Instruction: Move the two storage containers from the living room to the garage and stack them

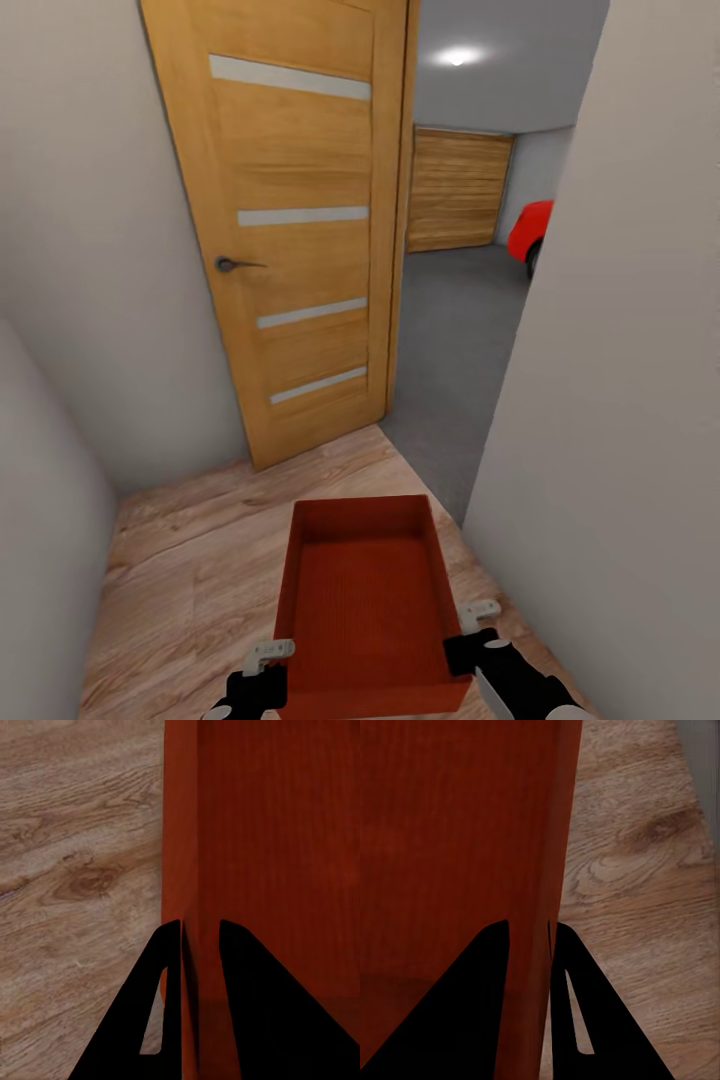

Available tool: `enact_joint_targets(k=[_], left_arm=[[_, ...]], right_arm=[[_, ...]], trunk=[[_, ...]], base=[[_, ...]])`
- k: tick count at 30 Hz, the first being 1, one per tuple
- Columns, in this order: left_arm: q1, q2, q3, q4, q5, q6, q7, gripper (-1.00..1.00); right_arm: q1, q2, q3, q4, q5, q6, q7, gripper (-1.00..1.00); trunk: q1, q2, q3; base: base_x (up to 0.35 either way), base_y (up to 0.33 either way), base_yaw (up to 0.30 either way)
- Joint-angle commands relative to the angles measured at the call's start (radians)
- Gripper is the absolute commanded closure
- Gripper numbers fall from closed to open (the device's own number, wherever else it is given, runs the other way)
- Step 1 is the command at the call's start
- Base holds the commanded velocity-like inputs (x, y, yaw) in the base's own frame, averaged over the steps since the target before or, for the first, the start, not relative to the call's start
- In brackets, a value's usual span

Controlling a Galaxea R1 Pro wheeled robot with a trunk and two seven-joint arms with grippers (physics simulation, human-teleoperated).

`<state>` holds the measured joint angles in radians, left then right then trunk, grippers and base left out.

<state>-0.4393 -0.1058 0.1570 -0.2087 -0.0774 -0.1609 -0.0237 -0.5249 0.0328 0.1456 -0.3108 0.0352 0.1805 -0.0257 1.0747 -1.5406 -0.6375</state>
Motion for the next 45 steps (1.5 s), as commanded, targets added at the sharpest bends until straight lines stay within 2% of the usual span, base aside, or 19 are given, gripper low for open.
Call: enact_joint_targets(k=[1,25,45], left_arm=[[-0.001,0.011,0.001,0.004,-0.012,-0.004,0.004,1.0],[-0.001,0.011,0.001,0.005,-0.012,-0.004,0.004,1.0],[-0.001,0.011,0.001,0.005,-0.013,-0.003,0.004,1.0]], right_arm=[[0.0,-0.017,0.042,-0.003,0.014,-0.064,0.053,1.0],[0.0,-0.017,0.042,-0.002,0.015,-0.064,0.053,1.0],[0.0,-0.018,0.042,-0.002,0.015,-0.063,0.053,1.0]], trunk=[[0.0,0.0,-0.001],[0.0,0.0,-0.001],[0.0,0.0,-0.001]], base=[[0.132,0.075,-0.153],[0.219,0.112,-0.081],[0.155,0.083,-0.073]])
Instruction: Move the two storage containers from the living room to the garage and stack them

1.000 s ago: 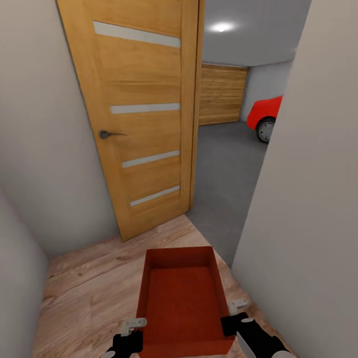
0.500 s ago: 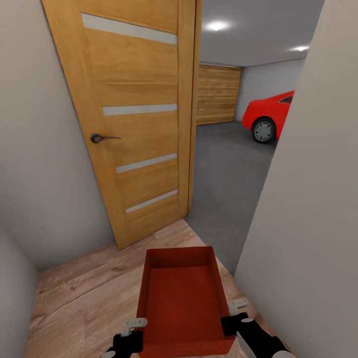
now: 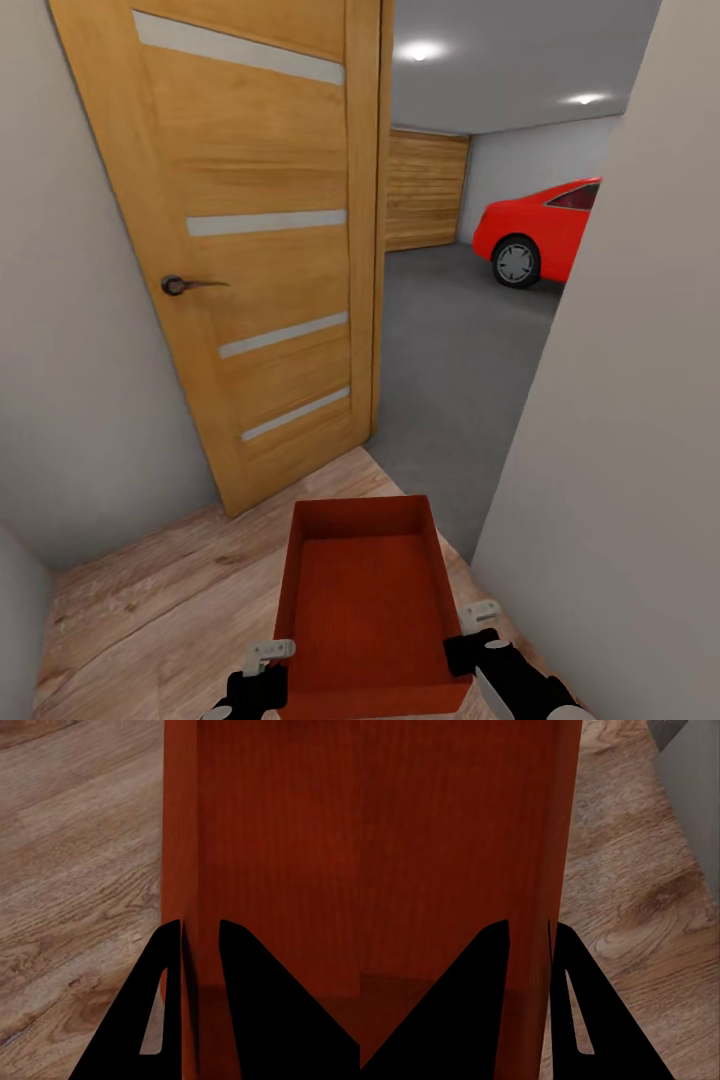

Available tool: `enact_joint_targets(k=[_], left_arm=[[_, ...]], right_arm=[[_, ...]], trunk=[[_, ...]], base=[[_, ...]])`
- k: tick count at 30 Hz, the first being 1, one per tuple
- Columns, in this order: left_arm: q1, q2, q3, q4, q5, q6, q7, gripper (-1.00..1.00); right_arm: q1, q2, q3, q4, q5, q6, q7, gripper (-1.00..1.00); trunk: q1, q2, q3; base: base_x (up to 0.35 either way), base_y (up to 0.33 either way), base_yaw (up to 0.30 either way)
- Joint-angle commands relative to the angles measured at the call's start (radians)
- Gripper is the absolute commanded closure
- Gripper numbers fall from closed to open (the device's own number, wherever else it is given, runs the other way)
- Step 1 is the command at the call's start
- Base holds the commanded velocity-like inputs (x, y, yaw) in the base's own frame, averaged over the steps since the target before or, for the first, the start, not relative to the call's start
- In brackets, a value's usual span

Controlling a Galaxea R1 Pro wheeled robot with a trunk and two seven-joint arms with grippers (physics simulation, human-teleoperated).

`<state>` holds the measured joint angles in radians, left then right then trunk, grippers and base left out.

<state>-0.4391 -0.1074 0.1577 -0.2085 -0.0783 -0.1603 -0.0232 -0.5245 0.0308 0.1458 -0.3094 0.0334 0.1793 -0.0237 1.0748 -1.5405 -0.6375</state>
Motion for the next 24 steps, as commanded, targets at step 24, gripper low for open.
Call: enact_joint_targets(k=[24], left_arm=[[-0.001,0.012,0.0,0.004,-0.011,-0.005,0.003,1.0]], right_arm=[[0.0,-0.015,0.041,-0.003,0.017,-0.061,0.053,1.0]], trunk=[[0.0,0.0,-0.001]], base=[[0.156,0.068,-0.067]])
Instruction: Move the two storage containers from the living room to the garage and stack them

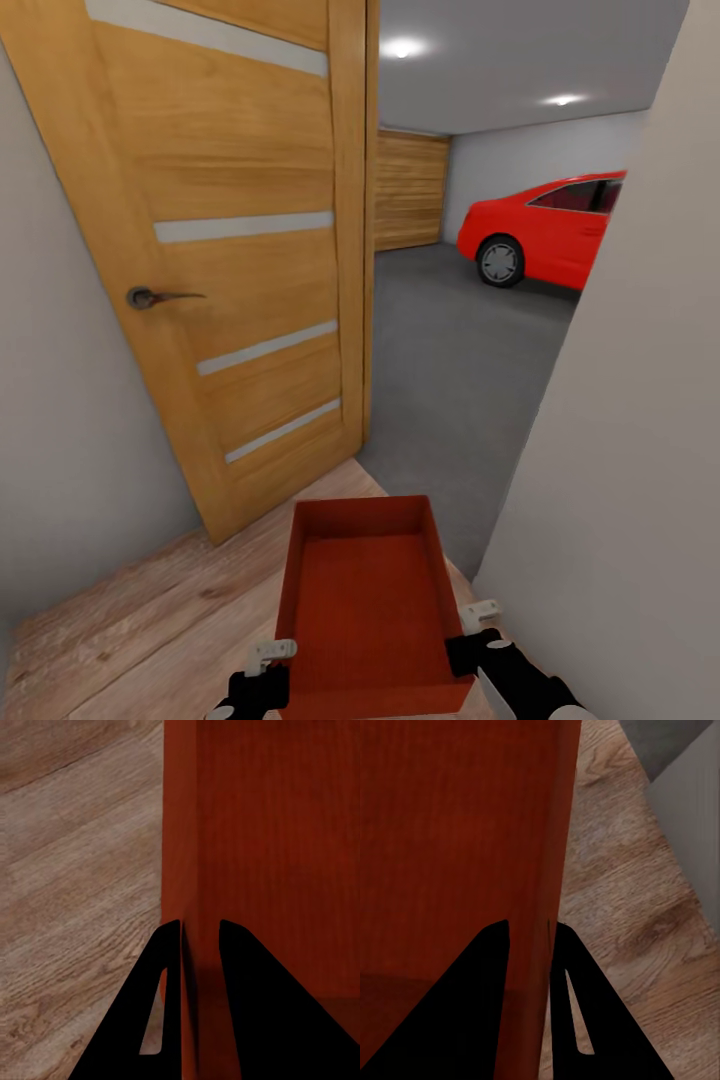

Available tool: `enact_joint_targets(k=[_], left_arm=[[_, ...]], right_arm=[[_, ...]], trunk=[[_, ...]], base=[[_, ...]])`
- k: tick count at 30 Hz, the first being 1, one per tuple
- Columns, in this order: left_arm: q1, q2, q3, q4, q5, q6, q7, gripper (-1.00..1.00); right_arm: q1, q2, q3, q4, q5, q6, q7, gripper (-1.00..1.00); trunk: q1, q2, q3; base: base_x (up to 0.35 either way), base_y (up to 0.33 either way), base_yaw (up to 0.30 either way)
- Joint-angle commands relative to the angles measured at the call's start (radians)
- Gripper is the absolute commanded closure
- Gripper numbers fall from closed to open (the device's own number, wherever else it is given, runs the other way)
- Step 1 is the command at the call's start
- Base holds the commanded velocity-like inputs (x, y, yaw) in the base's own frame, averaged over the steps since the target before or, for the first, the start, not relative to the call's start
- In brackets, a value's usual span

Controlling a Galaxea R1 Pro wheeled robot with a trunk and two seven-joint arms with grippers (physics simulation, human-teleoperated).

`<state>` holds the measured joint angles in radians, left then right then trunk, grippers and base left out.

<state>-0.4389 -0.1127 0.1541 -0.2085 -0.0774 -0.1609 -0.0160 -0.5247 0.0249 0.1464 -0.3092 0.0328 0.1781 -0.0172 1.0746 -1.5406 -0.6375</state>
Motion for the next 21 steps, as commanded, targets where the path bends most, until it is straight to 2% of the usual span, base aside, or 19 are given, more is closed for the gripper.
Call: enact_joint_targets(k=[1,8,17,21], left_arm=[[-0.001,0.018,0.004,0.005,-0.012,-0.004,-0.004,1.0],[-0.001,0.018,0.004,0.005,-0.012,-0.004,-0.004,1.0],[-0.001,0.018,0.004,0.005,-0.012,-0.004,-0.004,1.0],[-0.001,0.018,0.004,0.005,-0.012,-0.004,-0.004,1.0]], right_arm=[[0.0,-0.01,0.041,-0.004,0.017,-0.06,0.046,1.0],[0.0,-0.01,0.041,-0.004,0.017,-0.06,0.045,1.0],[0.0,-0.01,0.041,-0.004,0.017,-0.059,0.046,1.0],[0.0,-0.01,0.041,-0.004,0.016,-0.059,0.046,1.0]], trunk=[[0.0,0.0,-0.001],[0.0,0.0,-0.001],[0.0,0.0,-0.001],[0.0,0.0,-0.001]], base=[[0.171,0.117,-0.001],[0.156,0.153,-0.115],[0.031,0.021,-0.071],[0.04,0.026,-0.185]])
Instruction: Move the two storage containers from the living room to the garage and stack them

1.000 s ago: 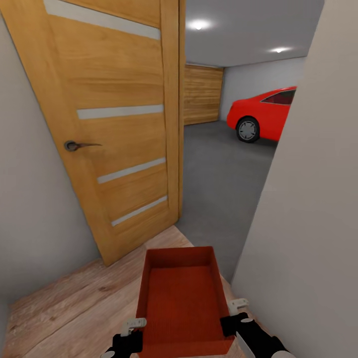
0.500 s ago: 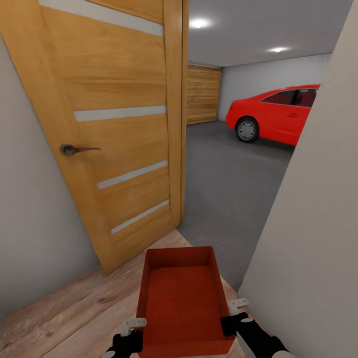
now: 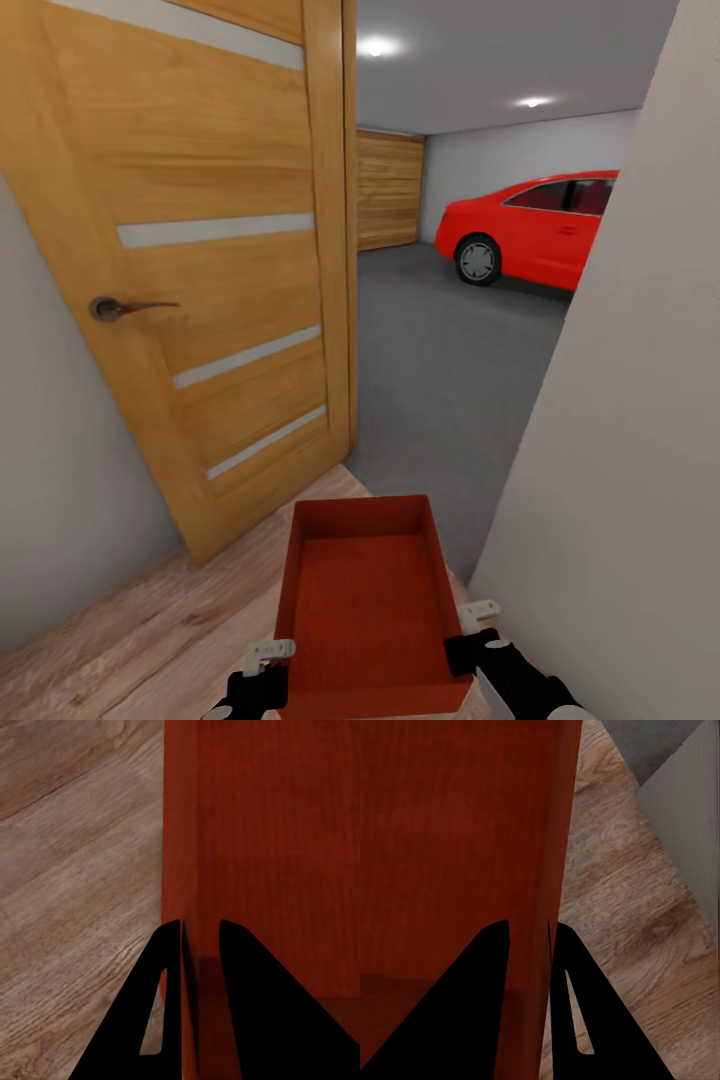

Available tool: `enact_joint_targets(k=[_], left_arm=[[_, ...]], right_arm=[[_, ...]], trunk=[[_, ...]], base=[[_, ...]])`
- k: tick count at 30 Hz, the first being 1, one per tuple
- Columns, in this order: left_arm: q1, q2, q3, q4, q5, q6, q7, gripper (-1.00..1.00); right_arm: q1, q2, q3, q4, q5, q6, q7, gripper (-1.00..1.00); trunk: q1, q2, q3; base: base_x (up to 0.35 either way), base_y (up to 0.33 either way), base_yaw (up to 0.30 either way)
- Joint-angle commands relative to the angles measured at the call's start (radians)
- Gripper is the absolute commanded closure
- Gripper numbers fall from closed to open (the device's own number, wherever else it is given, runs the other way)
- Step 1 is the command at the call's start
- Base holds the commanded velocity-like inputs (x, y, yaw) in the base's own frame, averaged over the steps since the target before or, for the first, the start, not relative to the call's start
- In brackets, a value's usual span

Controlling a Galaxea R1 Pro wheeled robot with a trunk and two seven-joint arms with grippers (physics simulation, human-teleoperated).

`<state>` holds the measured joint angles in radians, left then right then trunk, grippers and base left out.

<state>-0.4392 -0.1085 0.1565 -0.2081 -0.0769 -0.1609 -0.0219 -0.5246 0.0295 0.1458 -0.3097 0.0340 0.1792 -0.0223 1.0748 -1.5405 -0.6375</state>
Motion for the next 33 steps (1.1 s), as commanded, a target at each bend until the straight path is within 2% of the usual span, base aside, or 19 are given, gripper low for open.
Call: enact_joint_targets(k=[1,10,16,24,33], left_arm=[[-0.001,0.013,0.001,0.004,-0.012,-0.004,0.002,1.0],[-0.001,0.013,0.001,0.004,-0.012,-0.004,0.002,1.0],[-0.001,0.013,0.001,0.004,-0.012,-0.003,0.002,1.0],[-0.001,0.013,0.001,0.004,-0.012,-0.004,0.002,1.0],[-0.001,0.013,0.001,0.004,-0.012,-0.004,0.002,1.0]], right_arm=[[0.0,-0.014,0.041,-0.003,0.015,-0.06,0.051,1.0],[-0.001,-0.015,0.041,-0.003,0.016,-0.061,0.051,1.0],[0.0,-0.015,0.041,-0.003,0.016,-0.061,0.051,1.0],[0.0,-0.015,0.041,-0.003,0.017,-0.061,0.051,1.0],[0.0,-0.016,0.041,-0.003,0.017,-0.064,0.051,1.0]], trunk=[[0.0,0.0,-0.001],[0.0,0.0,-0.001],[0.0,0.0,-0.001],[0.0,0.0,-0.001],[0.0,0.0,-0.001]], base=[[0.13,0.122,-0.24],[0.109,0.067,-0.131],[0.019,0.006,-0.062],[0.002,0.001,-0.192],[0.0,0.0,-0.034]])
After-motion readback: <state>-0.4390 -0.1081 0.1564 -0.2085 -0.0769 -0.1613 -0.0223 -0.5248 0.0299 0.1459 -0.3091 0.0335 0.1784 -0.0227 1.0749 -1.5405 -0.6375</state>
